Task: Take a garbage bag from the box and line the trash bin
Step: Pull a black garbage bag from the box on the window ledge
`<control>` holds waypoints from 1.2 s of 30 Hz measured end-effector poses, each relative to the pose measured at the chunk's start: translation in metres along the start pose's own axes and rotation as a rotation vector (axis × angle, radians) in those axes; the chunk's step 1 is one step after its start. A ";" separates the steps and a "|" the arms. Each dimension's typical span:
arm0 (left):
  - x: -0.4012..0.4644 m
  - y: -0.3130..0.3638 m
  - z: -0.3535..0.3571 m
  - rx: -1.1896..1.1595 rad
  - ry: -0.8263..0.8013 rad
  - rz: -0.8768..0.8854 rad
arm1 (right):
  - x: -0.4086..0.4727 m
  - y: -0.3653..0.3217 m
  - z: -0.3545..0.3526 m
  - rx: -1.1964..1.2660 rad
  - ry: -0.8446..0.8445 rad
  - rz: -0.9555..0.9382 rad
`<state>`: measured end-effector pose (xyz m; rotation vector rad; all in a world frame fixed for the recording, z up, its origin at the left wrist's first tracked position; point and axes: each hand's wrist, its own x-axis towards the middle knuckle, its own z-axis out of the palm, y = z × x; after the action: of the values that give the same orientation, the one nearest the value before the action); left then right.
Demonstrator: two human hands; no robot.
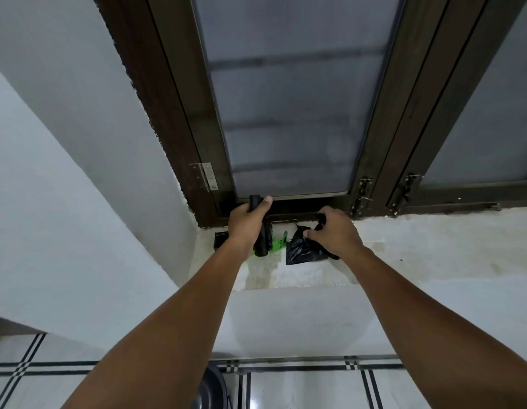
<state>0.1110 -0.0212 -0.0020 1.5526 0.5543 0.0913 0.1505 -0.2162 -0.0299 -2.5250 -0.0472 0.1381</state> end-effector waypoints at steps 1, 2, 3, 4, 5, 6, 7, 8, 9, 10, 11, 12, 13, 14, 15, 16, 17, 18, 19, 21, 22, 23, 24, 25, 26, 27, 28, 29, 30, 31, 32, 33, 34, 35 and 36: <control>-0.001 0.000 0.001 0.002 -0.005 0.006 | 0.000 -0.001 0.000 -0.024 0.027 -0.043; -0.002 0.001 0.002 0.007 -0.011 0.014 | -0.001 -0.002 0.001 -0.053 0.050 -0.094; -0.002 0.001 0.003 0.007 -0.013 0.018 | -0.002 -0.003 0.001 -0.086 0.075 -0.145; -0.002 0.001 0.003 0.004 -0.020 0.022 | -0.003 -0.005 0.001 -0.120 0.099 -0.186; -0.002 0.000 0.004 -0.002 -0.023 0.025 | -0.004 -0.007 0.001 -0.145 0.124 -0.215; -0.003 0.001 0.004 -0.005 -0.027 0.026 | -0.005 -0.009 0.000 -0.157 0.150 -0.234; -0.004 0.001 0.004 -0.009 -0.031 0.022 | -0.006 -0.011 0.001 -0.148 0.184 -0.256; -0.004 0.001 0.003 -0.013 -0.038 0.014 | -0.008 -0.013 0.001 -0.121 0.228 -0.284; -0.005 0.001 0.003 -0.021 -0.044 0.005 | -0.009 -0.015 0.002 -0.075 0.281 -0.324; -0.007 0.002 0.002 -0.031 -0.052 -0.001 | -0.012 -0.018 0.002 -0.013 0.324 -0.368; -0.009 0.004 0.002 -0.038 -0.060 -0.007 | -0.015 -0.021 0.002 0.061 0.344 -0.412; -0.010 0.005 0.002 -0.044 -0.068 -0.010 | -0.019 -0.026 0.003 0.130 0.329 -0.440; -0.010 0.005 0.001 -0.049 -0.076 -0.013 | -0.022 -0.031 0.005 0.181 0.286 -0.460; -0.010 0.004 0.000 -0.050 -0.082 -0.013 | -0.026 -0.036 0.007 0.209 0.230 -0.472; -0.010 0.004 0.000 -0.058 -0.085 -0.014 | -0.027 -0.039 0.012 0.241 0.168 -0.474; -0.010 0.004 -0.002 -0.073 -0.084 -0.015 | -0.029 -0.043 0.016 0.291 0.096 -0.440; -0.009 0.004 -0.003 -0.096 -0.077 -0.017 | -0.030 -0.047 0.018 0.378 0.021 -0.376; -0.008 0.004 -0.004 -0.122 -0.069 -0.023 | -0.031 -0.049 0.020 0.489 -0.052 -0.297; -0.007 0.004 -0.006 -0.146 -0.061 -0.030 | -0.032 -0.052 0.020 0.618 -0.123 -0.219; -0.005 0.004 -0.011 -0.172 -0.048 -0.036 | -0.035 -0.054 0.018 0.840 -0.258 -0.071; -0.004 0.005 -0.013 -0.177 -0.045 -0.040 | -0.035 -0.055 0.016 0.905 -0.300 -0.028; -0.002 0.004 -0.015 -0.172 -0.041 -0.041 | -0.035 -0.054 0.014 0.956 -0.319 0.003; 0.000 0.003 -0.016 -0.151 -0.031 -0.032 | -0.034 -0.055 0.012 1.002 -0.314 0.028; 0.001 0.001 -0.017 -0.103 -0.011 -0.004 | -0.032 -0.055 0.012 1.048 -0.286 0.058; 0.003 -0.002 -0.019 -0.016 0.019 0.047 | -0.030 -0.055 0.011 1.084 -0.239 0.096; 0.005 -0.005 -0.022 0.121 0.055 0.120 | -0.027 -0.056 0.011 1.094 -0.175 0.137; 0.005 -0.008 -0.027 0.290 0.080 0.201 | -0.024 -0.055 0.010 1.071 -0.103 0.169; 0.006 -0.012 -0.033 0.480 0.086 0.285 | -0.021 -0.053 0.010 1.023 -0.035 0.189; 0.007 -0.016 -0.041 0.695 0.071 0.365 | -0.018 -0.050 0.010 0.968 0.021 0.196; 0.009 -0.021 -0.048 0.928 0.038 0.434 | -0.017 -0.047 0.010 0.923 0.062 0.196; 0.008 -0.023 -0.054 1.147 -0.009 0.482 | -0.016 -0.044 0.010 0.886 0.094 0.195; 0.009 -0.027 -0.058 1.318 -0.058 0.508 | -0.015 -0.041 0.010 0.858 0.117 0.197; 0.009 -0.032 -0.061 1.427 -0.093 0.525 | -0.015 -0.040 0.009 0.834 0.131 0.198; 0.009 -0.037 -0.062 1.477 -0.101 0.528 | -0.015 -0.039 0.010 0.810 0.136 0.196; 0.008 -0.041 -0.063 1.487 -0.087 0.534 | -0.016 -0.039 0.010 0.786 0.124 0.189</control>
<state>0.0820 0.0380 -0.0390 3.1117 0.0253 -0.0012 0.1332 -0.1794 -0.0143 -1.7427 0.2494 0.0573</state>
